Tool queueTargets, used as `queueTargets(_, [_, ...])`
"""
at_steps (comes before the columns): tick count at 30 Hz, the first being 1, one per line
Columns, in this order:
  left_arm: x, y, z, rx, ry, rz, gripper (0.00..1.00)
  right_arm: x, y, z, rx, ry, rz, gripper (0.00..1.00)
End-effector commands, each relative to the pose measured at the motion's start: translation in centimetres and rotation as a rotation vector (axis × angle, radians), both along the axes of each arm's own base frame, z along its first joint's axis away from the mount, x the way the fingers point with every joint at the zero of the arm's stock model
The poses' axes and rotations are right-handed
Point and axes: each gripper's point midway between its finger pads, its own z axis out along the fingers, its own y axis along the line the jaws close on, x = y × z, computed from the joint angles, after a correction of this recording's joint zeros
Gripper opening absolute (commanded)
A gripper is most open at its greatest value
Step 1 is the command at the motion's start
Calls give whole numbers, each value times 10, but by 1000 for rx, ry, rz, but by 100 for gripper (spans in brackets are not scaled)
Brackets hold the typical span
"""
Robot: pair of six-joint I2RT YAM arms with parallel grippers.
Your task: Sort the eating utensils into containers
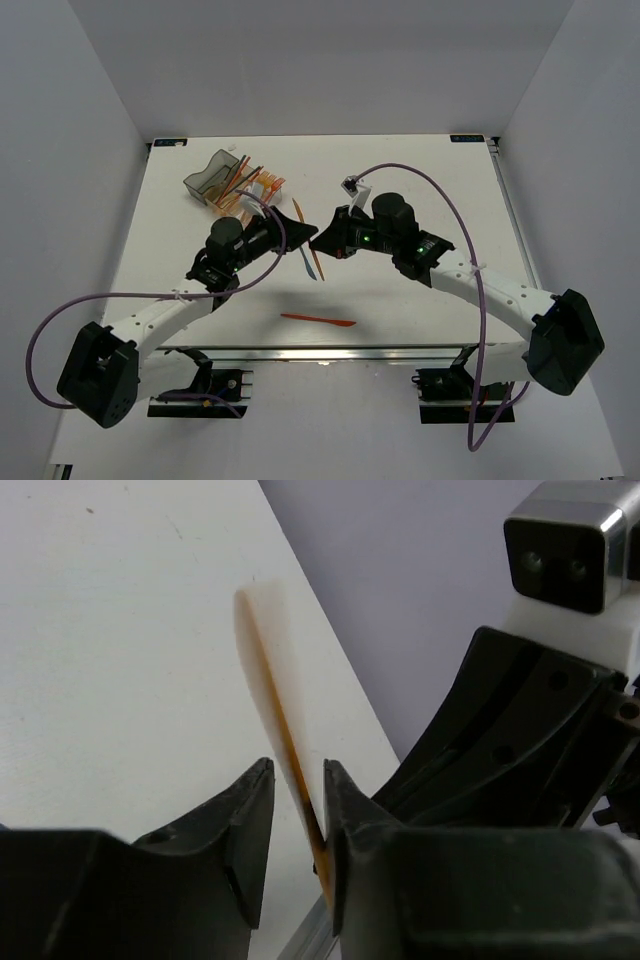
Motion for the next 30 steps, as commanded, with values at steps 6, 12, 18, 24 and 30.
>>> queueTargets(6, [15,1,15,73,-61,46,0,1,-1,23,66,-60,-13,14])
queueTargets(12, [94,83,12,726,-109,448,0,29,-64,-3,-29,-53,-282,89])
queueTargets(18, [230,168,65,1082,-345,687,0,23,-95,-21,-68,-64,-310,89])
queueTargets(24, [327,193,70,1248,-596,584,0,3,-102,-32,-106,-82,-241,89])
queueTargets(30, [365,219,27,1395,-601,509,0,-7,-118,-59,-174,-85,-243,89])
